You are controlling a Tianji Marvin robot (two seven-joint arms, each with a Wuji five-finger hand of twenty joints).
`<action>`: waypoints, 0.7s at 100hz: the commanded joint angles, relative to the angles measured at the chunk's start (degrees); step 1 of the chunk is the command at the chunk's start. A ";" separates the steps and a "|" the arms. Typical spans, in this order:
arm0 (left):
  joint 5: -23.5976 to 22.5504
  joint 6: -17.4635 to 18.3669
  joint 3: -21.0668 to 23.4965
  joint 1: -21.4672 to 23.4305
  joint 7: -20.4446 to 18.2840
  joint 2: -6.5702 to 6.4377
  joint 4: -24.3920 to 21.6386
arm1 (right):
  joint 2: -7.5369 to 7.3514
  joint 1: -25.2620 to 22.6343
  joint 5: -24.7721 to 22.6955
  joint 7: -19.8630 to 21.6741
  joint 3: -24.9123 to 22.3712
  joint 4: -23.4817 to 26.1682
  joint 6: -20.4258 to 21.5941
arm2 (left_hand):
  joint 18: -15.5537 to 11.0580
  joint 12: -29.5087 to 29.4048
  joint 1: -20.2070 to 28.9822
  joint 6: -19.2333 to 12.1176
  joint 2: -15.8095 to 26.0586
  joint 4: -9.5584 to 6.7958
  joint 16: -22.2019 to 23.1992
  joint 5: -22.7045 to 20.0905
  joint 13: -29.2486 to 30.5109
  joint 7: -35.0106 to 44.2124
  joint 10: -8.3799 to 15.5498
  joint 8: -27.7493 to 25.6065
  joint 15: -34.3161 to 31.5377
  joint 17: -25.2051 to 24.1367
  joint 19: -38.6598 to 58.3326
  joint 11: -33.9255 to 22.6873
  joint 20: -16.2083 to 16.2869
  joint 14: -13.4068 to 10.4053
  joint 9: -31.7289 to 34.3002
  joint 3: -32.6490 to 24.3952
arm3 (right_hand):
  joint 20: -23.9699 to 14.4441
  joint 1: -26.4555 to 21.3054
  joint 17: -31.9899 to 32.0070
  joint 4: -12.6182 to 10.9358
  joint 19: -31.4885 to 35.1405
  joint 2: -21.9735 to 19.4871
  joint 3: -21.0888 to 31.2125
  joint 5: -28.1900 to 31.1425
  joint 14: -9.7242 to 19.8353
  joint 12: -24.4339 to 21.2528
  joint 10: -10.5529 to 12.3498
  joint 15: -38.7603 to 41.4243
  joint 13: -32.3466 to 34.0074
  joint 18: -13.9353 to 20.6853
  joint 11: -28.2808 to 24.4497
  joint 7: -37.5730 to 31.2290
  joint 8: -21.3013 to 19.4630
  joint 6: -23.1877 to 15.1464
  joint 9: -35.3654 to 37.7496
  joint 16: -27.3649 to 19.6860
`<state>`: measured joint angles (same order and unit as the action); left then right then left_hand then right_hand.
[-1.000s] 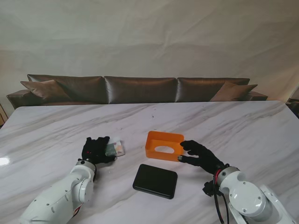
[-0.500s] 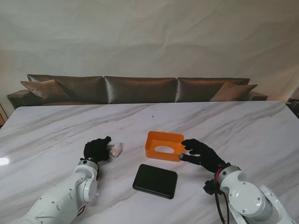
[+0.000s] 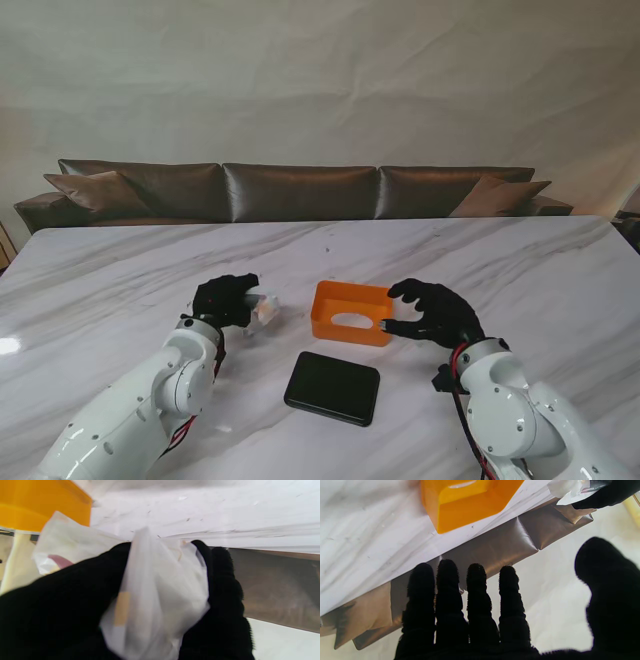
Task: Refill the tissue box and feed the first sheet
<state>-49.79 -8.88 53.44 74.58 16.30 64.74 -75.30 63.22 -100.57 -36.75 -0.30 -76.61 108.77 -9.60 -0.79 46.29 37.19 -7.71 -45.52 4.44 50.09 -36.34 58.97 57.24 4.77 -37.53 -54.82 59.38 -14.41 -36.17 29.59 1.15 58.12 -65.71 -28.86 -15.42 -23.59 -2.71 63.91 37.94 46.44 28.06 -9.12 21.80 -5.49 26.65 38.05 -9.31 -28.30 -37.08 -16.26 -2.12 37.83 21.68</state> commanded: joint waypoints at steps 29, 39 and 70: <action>4.86 -1.18 -3.18 -5.28 -13.00 -0.24 -7.35 | 0.25 3.82 -9.87 -4.65 7.04 -2.53 1.05 | -23.83 2.67 1.83 -5.86 -2.52 -3.02 0.54 -8.34 9.80 4.30 0.86 -3.42 -11.74 3.96 125.64 -5.93 1.95 3.68 8.90 -18.56 | -2.25 -2.76 1.43 -0.26 2.61 1.90 -2.61 -16.25 0.68 2.25 2.33 3.89 -1.73 3.53 -3.50 1.88 0.29 -3.13 -11.37 3.43; 7.67 -2.47 -5.18 -7.67 -16.42 -0.12 -8.16 | 0.22 4.94 -12.84 -6.42 9.47 -3.59 0.78 | -23.64 2.80 1.70 -5.65 -2.17 -2.86 0.53 -8.59 10.00 4.31 0.64 -3.38 -11.95 3.96 125.68 -6.07 1.93 3.80 9.15 -18.69 | -2.54 -2.05 1.50 -0.62 2.82 1.64 -2.55 -18.08 1.04 2.37 2.49 4.74 -1.68 3.79 -4.38 1.37 0.55 -2.66 -12.90 4.01; 16.12 -5.51 -10.23 -13.95 -21.65 1.02 -7.82 | 0.21 8.99 -17.89 -10.43 16.47 -8.15 -0.83 | -22.88 2.84 1.53 -5.14 -1.45 -2.53 0.40 -9.10 10.48 4.08 -0.04 -2.93 -12.19 3.92 125.68 -6.08 1.59 4.14 9.57 -18.49 | -2.85 -0.08 0.67 -1.71 3.15 1.56 -1.31 -18.53 1.64 2.14 2.51 6.99 -0.33 4.20 -5.31 0.60 1.12 -2.60 -13.80 5.42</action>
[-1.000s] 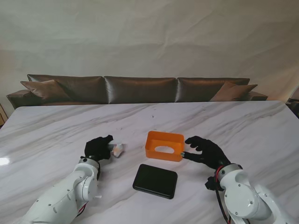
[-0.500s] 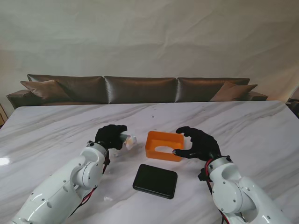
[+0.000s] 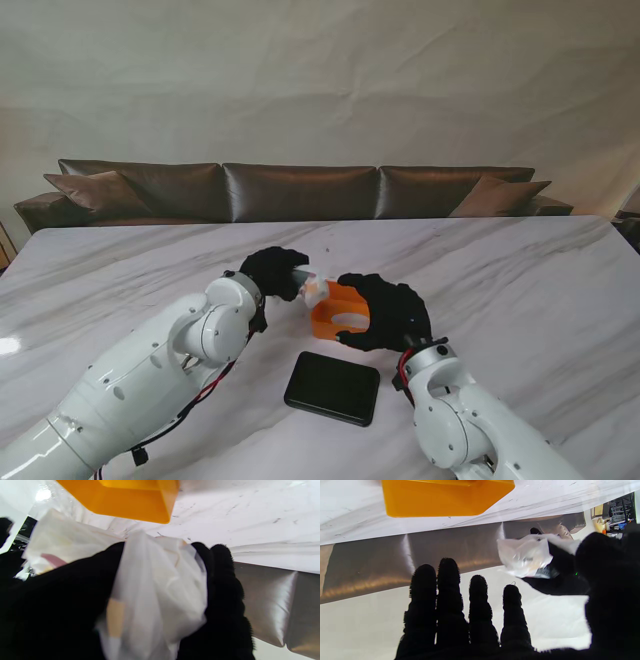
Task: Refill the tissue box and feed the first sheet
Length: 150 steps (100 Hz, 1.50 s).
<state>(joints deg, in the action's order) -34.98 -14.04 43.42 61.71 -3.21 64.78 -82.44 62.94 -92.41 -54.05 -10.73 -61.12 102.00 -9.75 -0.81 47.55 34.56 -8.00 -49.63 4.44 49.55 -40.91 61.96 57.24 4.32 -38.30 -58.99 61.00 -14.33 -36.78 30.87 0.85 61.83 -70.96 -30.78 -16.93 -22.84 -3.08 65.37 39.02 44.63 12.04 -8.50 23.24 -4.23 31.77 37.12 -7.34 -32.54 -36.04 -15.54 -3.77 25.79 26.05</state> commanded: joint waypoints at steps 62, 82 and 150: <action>13.81 -1.43 -5.19 -6.73 -13.40 0.65 0.05 | 2.89 10.54 0.81 -9.03 10.45 -11.19 -6.30 | -21.94 1.17 4.27 -3.68 3.73 -2.11 0.51 -4.73 7.84 3.90 -0.59 -1.70 -7.51 2.17 125.50 -5.39 -0.24 5.22 6.07 -12.57 | -1.39 -7.94 -3.65 -0.17 6.99 2.48 -2.17 3.32 4.37 1.47 1.65 13.63 5.23 4.37 -4.72 -5.51 -1.27 -3.84 0.66 6.81; 16.79 -0.72 -4.59 -6.96 -14.61 0.65 -0.01 | 3.80 11.08 1.86 -12.82 11.15 -13.24 -6.76 | -21.37 0.73 4.25 -3.33 4.06 -1.91 0.18 -4.77 7.94 3.63 -1.18 -1.34 -7.07 2.09 125.26 -5.09 -0.51 5.56 6.08 -12.08 | -0.52 -6.45 -8.21 8.27 11.14 1.21 24.10 21.43 6.33 4.03 7.25 17.14 12.20 5.55 -7.65 -12.81 -5.21 -10.92 13.25 7.45; 16.95 7.03 0.73 -1.54 -11.98 0.12 -1.07 | 4.55 7.36 7.18 -11.63 5.97 -9.29 -9.31 | -16.22 -15.91 -12.44 4.28 32.93 -15.57 -5.69 6.00 -7.01 -18.15 -3.14 10.36 7.01 -5.98 114.68 -2.26 -3.93 8.22 -12.87 44.35 | -0.74 -8.10 -22.09 9.13 23.43 3.35 33.28 37.81 4.42 29.32 6.49 27.42 30.41 1.50 -19.48 -29.12 -17.56 -8.92 44.33 11.38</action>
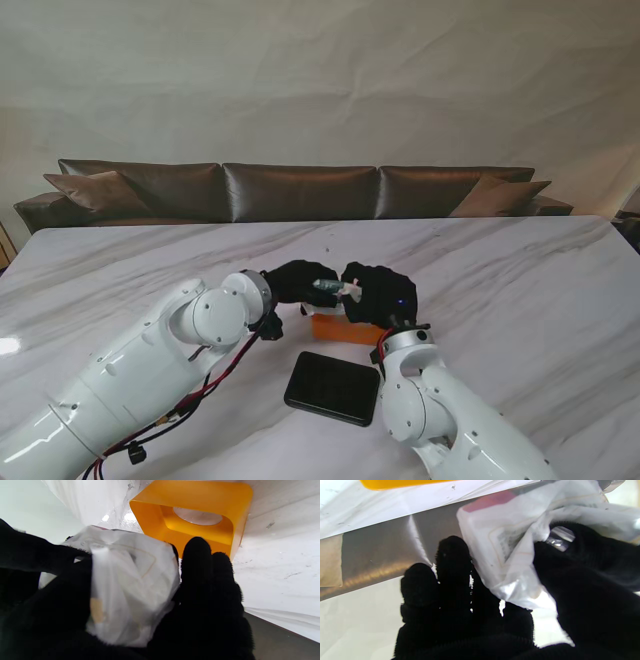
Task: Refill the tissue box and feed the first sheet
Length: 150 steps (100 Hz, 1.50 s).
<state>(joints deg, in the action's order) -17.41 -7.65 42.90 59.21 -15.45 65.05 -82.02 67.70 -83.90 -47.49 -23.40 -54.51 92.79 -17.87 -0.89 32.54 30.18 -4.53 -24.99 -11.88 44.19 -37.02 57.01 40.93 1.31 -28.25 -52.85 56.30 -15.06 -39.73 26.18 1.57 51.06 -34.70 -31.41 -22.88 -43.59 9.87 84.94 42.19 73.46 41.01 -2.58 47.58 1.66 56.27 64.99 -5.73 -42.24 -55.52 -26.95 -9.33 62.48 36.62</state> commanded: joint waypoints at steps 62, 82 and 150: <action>-17.40 12.76 9.66 12.67 17.50 -0.25 -1.12 | 0.80 -3.08 13.48 7.02 -7.42 3.47 -6.91 | -12.56 -4.55 -6.11 3.77 2.86 0.78 1.03 19.98 -11.99 -14.16 3.83 8.87 5.74 -12.94 110.60 6.04 5.07 4.69 -19.70 11.95 | 0.39 0.48 -3.06 -7.73 7.34 1.95 8.14 11.36 -3.99 7.85 -0.54 5.94 4.83 -1.96 -12.74 -10.64 -8.52 0.04 10.56 1.08; -21.52 11.94 7.47 12.21 19.90 -0.27 -0.46 | 0.99 -3.39 18.01 9.16 -7.70 4.72 -7.34 | -13.30 -5.30 -6.11 5.34 0.41 1.11 1.49 22.62 -12.08 -14.09 4.60 10.09 5.50 -13.53 110.66 5.62 5.96 3.15 -22.08 4.88 | 0.62 0.07 -2.93 -8.13 7.76 2.34 8.35 11.66 -4.58 7.80 -1.12 6.15 4.82 -2.46 -12.81 -10.69 -8.53 0.84 10.65 0.91; -22.66 14.11 0.82 7.90 27.46 1.79 5.43 | 0.55 -5.21 25.35 14.14 -8.30 8.45 -6.48 | -13.64 -5.25 -6.59 1.75 4.20 3.63 0.80 9.13 -2.07 -4.78 4.07 6.18 -0.47 -5.19 116.01 0.49 3.82 2.91 -6.35 -2.92 | 1.10 -1.09 -2.04 -8.36 8.27 1.74 7.02 11.24 -5.25 7.83 -2.09 6.37 3.92 -2.89 -12.74 -10.31 -8.63 1.93 9.92 0.69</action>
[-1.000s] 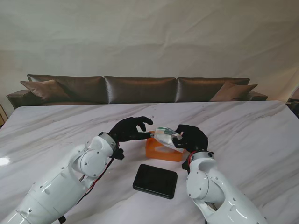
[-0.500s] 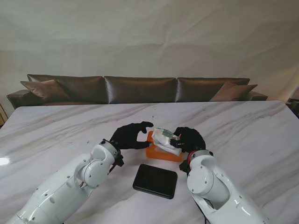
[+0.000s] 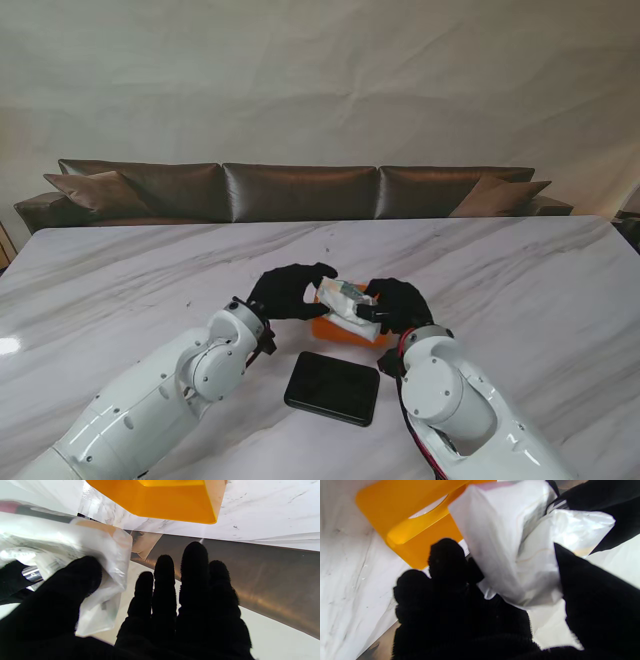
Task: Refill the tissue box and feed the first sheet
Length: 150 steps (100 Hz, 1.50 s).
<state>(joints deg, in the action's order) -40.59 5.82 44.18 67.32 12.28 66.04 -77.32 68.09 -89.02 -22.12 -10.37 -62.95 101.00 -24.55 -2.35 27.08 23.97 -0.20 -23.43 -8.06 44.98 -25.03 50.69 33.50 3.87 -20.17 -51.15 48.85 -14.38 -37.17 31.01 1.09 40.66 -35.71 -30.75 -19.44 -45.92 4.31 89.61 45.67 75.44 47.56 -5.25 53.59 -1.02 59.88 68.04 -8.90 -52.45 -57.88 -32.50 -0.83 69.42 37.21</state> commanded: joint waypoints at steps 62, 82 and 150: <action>2.78 2.19 -3.34 -2.30 3.92 2.71 5.37 | 0.72 0.03 1.91 -0.46 -0.01 -0.87 1.83 | -12.23 20.91 -2.98 -17.01 -3.27 -4.30 2.44 -24.06 14.78 28.59 9.05 -29.09 -19.34 10.71 127.56 -22.88 -5.02 2.47 26.00 -19.27 | 0.99 -0.52 4.27 0.68 1.41 -4.52 -4.33 1.67 -3.53 -1.23 -1.31 0.46 -3.96 1.12 0.60 -3.78 8.05 -4.78 -2.54 -0.42; 3.53 0.33 -2.78 -2.41 5.19 3.28 5.64 | 0.77 0.18 -0.76 -2.10 0.16 -1.68 2.62 | -12.57 22.83 -5.11 -15.97 -3.25 -9.08 2.88 -27.08 17.63 29.32 9.80 -32.11 -22.11 13.36 130.19 -24.21 -4.73 1.95 29.38 -20.34 | 0.32 4.70 9.58 -3.54 -3.18 -11.61 -12.94 -1.78 -4.34 -8.25 -2.17 -5.10 -10.91 1.48 5.11 11.35 7.15 -0.47 -11.67 -0.85; 9.15 -8.36 -1.93 -3.73 2.27 4.45 5.78 | 0.07 -2.24 -12.55 -7.09 -2.39 -2.93 2.53 | -12.97 21.63 -6.27 -12.85 0.19 -14.11 1.52 -31.08 22.16 31.47 10.76 -34.64 -24.25 14.53 133.66 -25.63 -3.34 1.74 34.28 -17.39 | -1.37 9.92 14.92 -9.76 -7.69 -16.18 -27.69 -21.45 -4.69 -15.89 -3.14 -11.55 -23.39 2.84 8.31 18.66 8.13 2.09 -31.64 -2.26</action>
<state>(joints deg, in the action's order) -32.16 -0.90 42.01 64.02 15.99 69.83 -71.08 68.40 -90.79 -34.69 -17.66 -64.82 98.26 -21.67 -2.35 49.11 17.95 -9.78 -25.30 -17.25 46.85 -52.52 67.79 60.96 11.08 -53.32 -71.68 62.48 -14.29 -63.01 26.56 -1.55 71.17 -51.03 -30.86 -11.19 -31.28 -3.46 82.38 30.57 49.28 27.93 -8.92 38.56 -3.96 49.44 45.91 -8.66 -43.90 -39.05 -25.01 0.76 39.63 35.24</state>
